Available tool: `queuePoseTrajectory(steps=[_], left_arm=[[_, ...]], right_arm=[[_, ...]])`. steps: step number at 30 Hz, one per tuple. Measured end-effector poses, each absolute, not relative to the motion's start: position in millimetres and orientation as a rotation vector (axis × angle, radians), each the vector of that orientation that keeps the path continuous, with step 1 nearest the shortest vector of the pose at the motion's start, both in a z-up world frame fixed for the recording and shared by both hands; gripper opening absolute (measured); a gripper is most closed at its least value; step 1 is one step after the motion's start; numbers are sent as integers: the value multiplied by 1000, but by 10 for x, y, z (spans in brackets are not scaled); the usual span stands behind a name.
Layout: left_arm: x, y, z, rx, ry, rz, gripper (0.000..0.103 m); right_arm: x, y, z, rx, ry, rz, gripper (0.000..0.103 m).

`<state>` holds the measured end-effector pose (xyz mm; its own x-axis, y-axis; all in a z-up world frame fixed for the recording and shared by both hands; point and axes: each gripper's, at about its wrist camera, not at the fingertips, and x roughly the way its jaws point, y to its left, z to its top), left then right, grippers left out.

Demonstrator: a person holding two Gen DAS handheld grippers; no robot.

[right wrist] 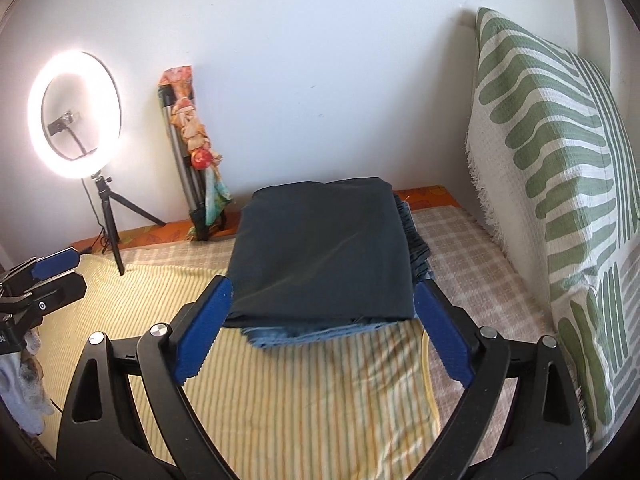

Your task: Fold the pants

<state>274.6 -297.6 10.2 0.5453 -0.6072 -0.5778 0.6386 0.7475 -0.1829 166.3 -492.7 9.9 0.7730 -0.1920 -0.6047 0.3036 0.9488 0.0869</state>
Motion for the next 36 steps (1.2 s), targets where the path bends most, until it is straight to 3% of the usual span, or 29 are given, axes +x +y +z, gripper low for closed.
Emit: queuePoseTrajectory(steps=[14,36], left_arm=[[2109,-2533,-68,45,632,-721,84],[1935,-2421,-341,104,638,-666,85]], right_arm=[[1045,-4316,-66,158,580,-283,103],[912,-4132,-301,157,572,-287,103]])
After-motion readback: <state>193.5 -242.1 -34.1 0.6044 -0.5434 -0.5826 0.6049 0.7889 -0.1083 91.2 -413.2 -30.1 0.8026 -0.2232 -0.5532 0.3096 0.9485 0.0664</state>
